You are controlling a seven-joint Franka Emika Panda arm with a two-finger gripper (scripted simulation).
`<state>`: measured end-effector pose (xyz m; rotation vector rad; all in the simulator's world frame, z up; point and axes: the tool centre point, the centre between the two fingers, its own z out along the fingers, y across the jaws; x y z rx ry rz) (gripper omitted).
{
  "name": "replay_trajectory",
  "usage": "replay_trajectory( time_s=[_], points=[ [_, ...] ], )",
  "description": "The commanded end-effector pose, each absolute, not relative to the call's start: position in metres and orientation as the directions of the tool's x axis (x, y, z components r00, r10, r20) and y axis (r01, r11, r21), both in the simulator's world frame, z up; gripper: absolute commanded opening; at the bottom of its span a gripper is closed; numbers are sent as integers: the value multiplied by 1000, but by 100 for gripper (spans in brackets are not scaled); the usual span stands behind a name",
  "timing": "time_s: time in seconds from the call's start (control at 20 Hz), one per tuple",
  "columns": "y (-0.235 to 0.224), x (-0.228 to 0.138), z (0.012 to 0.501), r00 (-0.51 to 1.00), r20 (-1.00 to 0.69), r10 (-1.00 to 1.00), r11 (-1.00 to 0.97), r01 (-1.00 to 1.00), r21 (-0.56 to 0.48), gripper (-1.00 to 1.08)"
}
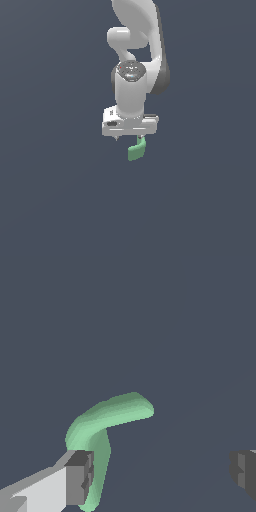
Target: Pick up the object and move it to a goal position.
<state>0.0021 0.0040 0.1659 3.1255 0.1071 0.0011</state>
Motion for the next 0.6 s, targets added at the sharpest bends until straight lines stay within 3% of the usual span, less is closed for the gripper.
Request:
replay_trajectory(
  time_s=[0.0,0.55],
  points=[
    [4,2,166,998,0,68,-998,68,14,100],
    [3,2,166,996,-20,92,-996,92,2,100]
  ],
)
